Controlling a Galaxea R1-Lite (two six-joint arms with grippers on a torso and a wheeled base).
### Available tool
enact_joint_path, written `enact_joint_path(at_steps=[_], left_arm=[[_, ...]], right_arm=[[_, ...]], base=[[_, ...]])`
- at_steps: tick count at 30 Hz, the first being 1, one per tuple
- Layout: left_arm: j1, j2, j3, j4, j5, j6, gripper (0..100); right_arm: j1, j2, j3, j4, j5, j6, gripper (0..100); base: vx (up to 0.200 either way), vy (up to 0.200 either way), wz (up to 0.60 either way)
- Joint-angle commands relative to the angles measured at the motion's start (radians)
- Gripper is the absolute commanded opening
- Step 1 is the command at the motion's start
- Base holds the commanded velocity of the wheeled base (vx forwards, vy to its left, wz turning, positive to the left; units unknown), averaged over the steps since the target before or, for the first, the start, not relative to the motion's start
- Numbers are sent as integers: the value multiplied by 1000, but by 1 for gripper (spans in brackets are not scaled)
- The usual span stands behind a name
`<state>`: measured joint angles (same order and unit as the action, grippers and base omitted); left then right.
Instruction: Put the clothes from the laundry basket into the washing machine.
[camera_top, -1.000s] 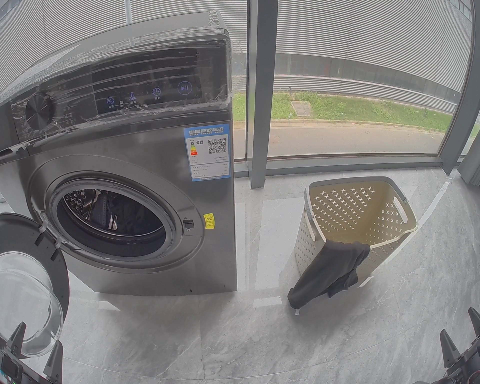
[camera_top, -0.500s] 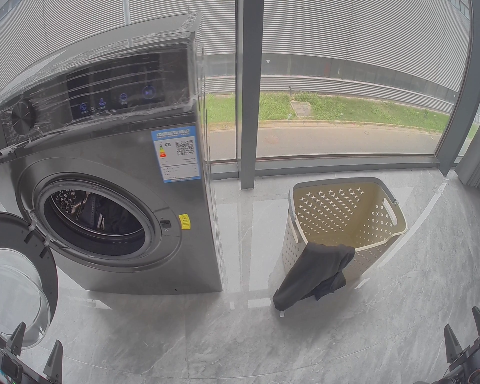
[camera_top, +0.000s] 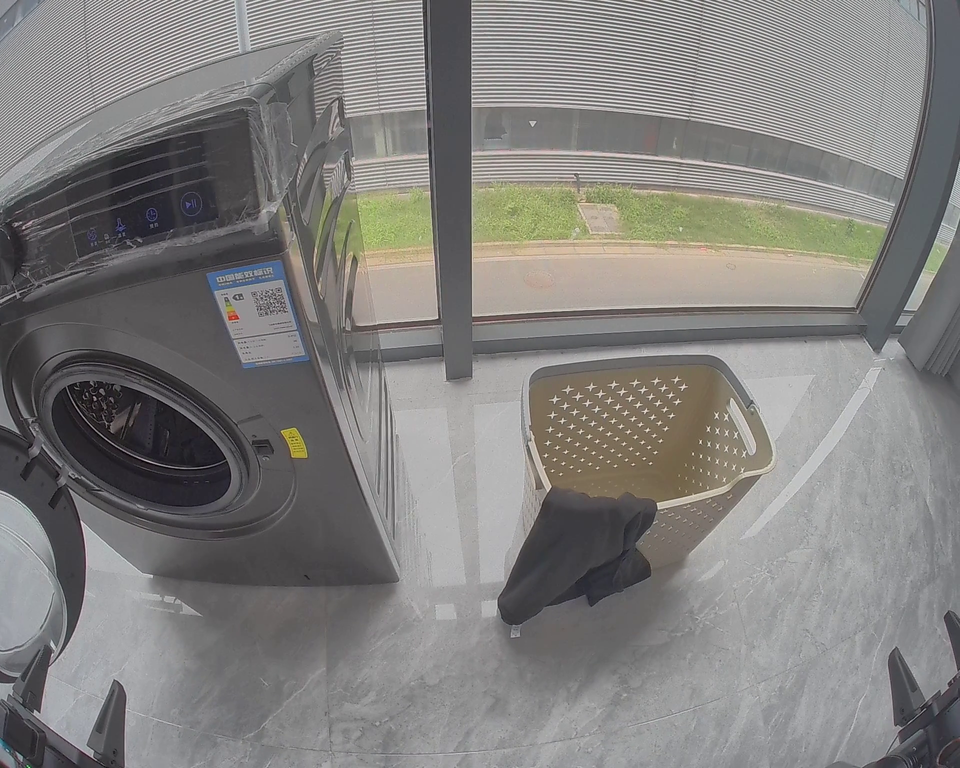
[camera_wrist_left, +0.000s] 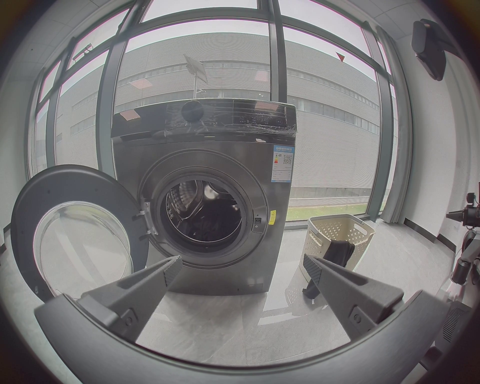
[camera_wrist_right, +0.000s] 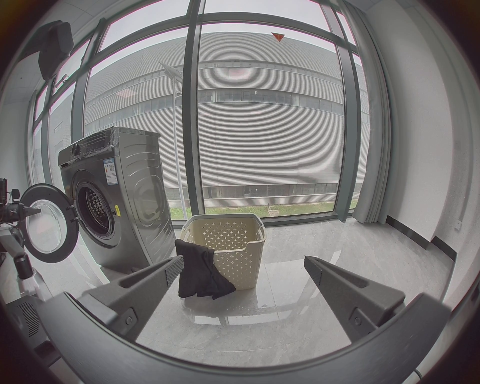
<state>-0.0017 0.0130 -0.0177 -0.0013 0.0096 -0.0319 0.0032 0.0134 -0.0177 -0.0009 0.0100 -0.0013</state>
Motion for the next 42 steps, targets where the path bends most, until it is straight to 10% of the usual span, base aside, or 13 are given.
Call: enact_joint_path(at_steps=[1, 42], left_arm=[[0, -13, 18, -2, 1, -5, 100], [-1, -13, 18, 0, -5, -3, 100]], right_arm=[[0, -9, 18, -1, 1, 0, 100], [0, -9, 18, -1, 1, 0, 100]], base=[[0, -200, 0], [15, -83, 0]])
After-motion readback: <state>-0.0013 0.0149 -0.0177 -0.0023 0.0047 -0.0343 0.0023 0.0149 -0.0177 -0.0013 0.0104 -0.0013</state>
